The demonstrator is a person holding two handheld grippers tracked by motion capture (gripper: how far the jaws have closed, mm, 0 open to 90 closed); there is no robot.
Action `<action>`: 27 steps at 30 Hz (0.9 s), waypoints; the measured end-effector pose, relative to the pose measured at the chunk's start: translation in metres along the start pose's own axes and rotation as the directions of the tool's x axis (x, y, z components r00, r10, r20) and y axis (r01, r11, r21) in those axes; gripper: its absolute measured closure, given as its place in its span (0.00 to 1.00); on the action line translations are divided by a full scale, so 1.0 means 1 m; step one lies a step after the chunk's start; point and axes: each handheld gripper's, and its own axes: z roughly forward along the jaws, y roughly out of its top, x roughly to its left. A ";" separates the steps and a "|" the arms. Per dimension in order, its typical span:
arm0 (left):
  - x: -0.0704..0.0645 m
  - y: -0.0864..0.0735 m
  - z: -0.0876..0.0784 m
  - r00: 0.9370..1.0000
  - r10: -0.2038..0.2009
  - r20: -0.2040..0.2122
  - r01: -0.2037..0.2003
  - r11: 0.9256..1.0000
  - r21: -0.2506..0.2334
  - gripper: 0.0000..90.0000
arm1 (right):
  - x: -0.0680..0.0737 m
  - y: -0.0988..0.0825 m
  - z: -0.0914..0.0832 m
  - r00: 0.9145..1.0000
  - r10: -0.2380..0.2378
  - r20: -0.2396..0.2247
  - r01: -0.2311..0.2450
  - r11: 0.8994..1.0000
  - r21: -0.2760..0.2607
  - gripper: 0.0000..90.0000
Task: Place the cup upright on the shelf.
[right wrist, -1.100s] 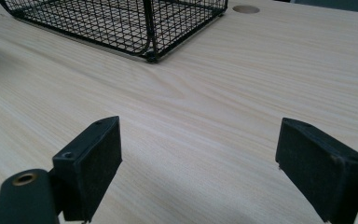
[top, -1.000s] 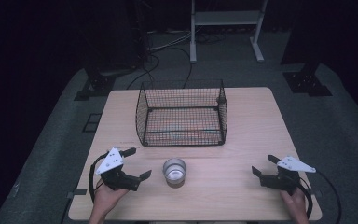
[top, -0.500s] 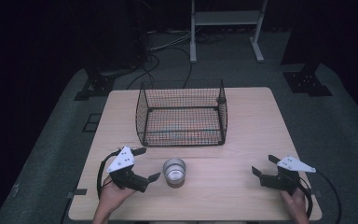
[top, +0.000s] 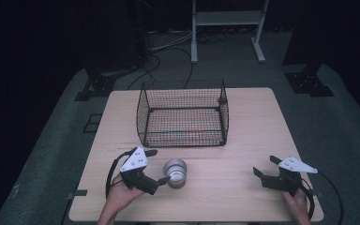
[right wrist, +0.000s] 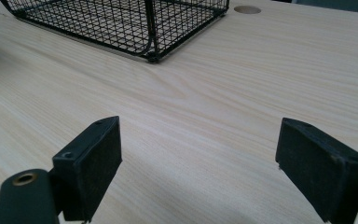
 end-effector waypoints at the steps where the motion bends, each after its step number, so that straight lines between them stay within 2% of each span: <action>1: -0.001 0.001 0.001 1.000 0.001 0.001 -0.001 1.000 0.002 0.01 | 0.000 0.000 0.000 1.000 0.000 0.000 0.000 1.000 0.000 0.15; 9: -0.004 0.005 0.008 1.000 0.013 0.013 -0.014 1.000 0.017 0.01 | 0.000 0.000 0.000 1.000 -0.001 0.000 0.001 1.000 0.000 0.15; 16: -0.007 0.007 0.020 0.999 0.034 0.030 -0.036 0.997 0.073 0.01 | 0.000 0.000 0.000 1.000 -0.001 -0.002 0.001 1.000 -0.001 0.15; 21: -0.008 0.007 0.027 0.999 0.042 0.024 -0.044 0.993 0.105 0.01 | 0.000 0.000 0.000 1.000 -0.002 -0.003 0.002 1.000 -0.001 0.15; 27: -0.007 0.006 0.034 0.999 0.030 0.039 -0.035 0.990 0.136 0.01 | 0.000 0.000 0.000 1.000 -0.003 -0.005 0.003 1.000 0.000 0.15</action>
